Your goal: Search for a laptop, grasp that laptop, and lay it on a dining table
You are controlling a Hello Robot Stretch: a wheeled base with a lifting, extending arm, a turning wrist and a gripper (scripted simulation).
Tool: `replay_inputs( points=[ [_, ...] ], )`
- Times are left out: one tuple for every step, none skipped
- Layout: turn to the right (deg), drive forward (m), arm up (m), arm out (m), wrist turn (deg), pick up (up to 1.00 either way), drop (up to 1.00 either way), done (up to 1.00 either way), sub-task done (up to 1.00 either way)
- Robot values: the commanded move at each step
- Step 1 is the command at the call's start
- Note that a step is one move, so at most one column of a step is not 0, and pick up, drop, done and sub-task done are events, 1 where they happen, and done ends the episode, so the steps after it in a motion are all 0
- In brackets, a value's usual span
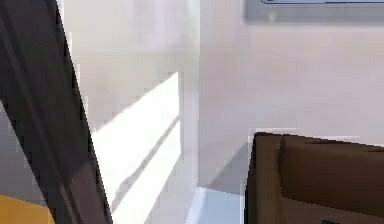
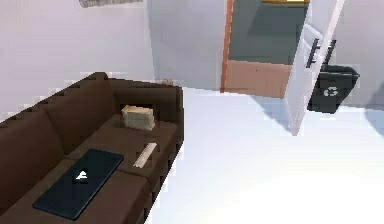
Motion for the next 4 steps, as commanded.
replay_inputs(
  points=[
    [45.0, 0.0, 0.0, 0.0, 0.0, 0.0, 0.0, 0.0, 0.0],
    [39.0, 0.0, 0.0, 0.0, 0.0, 0.0, 0.0, 0.0, 0.0],
    [0.0, 0.4, 0.0, 0.0, 0.0, 0.0, 0.0, 0.0, 0.0],
    [-45.0, 0.0, 0.0, 0.0, 0.0, 0.0, 0.0, 0.0, 0.0]
  ],
)
